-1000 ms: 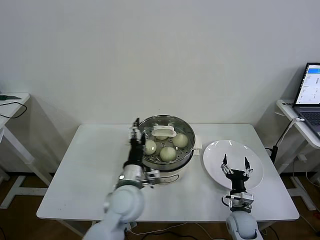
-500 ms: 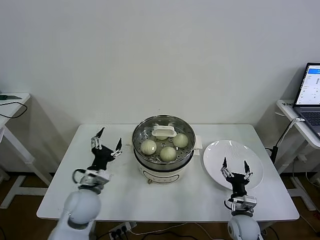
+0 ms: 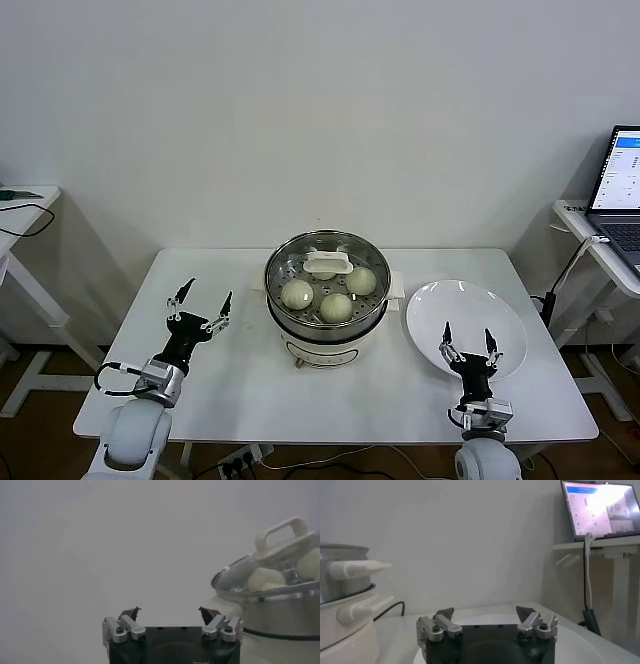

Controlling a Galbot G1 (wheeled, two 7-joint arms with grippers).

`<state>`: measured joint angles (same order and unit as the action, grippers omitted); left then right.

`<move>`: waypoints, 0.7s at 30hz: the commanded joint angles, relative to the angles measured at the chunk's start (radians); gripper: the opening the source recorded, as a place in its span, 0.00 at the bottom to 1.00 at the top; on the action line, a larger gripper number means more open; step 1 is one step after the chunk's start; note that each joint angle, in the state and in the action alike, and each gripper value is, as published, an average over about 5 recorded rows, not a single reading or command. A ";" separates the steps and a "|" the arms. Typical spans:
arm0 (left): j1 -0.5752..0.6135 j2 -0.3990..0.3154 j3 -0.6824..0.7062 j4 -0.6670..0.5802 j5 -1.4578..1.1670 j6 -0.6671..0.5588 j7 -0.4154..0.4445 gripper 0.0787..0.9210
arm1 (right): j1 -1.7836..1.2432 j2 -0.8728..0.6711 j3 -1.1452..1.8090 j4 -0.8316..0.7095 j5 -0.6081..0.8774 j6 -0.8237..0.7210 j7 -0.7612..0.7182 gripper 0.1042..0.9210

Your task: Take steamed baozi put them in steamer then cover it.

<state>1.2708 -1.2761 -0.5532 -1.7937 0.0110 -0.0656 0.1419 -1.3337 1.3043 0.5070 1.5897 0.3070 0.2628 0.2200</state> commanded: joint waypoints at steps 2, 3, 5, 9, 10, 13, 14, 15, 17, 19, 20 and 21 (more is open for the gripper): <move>0.026 0.005 -0.041 0.041 -0.140 -0.095 0.031 0.88 | -0.007 0.006 0.001 0.004 -0.001 0.019 -0.010 0.88; 0.027 0.005 -0.040 0.040 -0.138 -0.095 0.031 0.88 | -0.007 0.007 0.000 0.004 -0.002 0.023 -0.010 0.88; 0.028 0.005 -0.039 0.040 -0.131 -0.096 0.030 0.88 | -0.007 0.007 -0.002 0.003 -0.003 0.023 -0.010 0.88; 0.031 0.006 -0.037 0.040 -0.122 -0.099 0.030 0.88 | -0.007 0.006 -0.004 0.002 -0.004 0.021 -0.008 0.88; 0.032 0.006 -0.037 0.040 -0.121 -0.099 0.030 0.88 | -0.007 0.006 -0.004 0.002 -0.004 0.021 -0.008 0.88; 0.033 0.007 -0.036 0.041 -0.116 -0.100 0.029 0.88 | -0.007 0.005 -0.004 0.002 -0.004 0.022 -0.008 0.88; 0.033 0.007 -0.036 0.042 -0.115 -0.100 0.029 0.88 | -0.008 0.005 -0.005 0.002 -0.005 0.021 -0.007 0.88; 0.033 0.007 -0.035 0.043 -0.113 -0.101 0.029 0.88 | -0.008 0.006 -0.005 0.002 -0.005 0.019 -0.007 0.88; 0.033 0.007 -0.034 0.044 -0.112 -0.102 0.029 0.88 | -0.009 0.006 -0.005 0.003 -0.007 0.014 -0.006 0.88; 0.034 0.006 -0.032 0.044 -0.111 -0.101 0.028 0.88 | -0.010 0.007 -0.004 0.004 -0.009 0.008 -0.006 0.88; 0.034 0.005 -0.031 0.043 -0.110 -0.101 0.027 0.88 | -0.011 0.007 -0.004 0.005 -0.010 0.006 -0.006 0.88; 0.034 0.005 -0.030 0.043 -0.109 -0.100 0.027 0.88 | -0.011 0.007 -0.003 0.005 -0.011 0.004 -0.006 0.88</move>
<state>1.3009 -1.2714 -0.5792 -1.7574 -0.0827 -0.1543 0.1651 -1.3427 1.3093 0.5029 1.5936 0.2989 0.2731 0.2147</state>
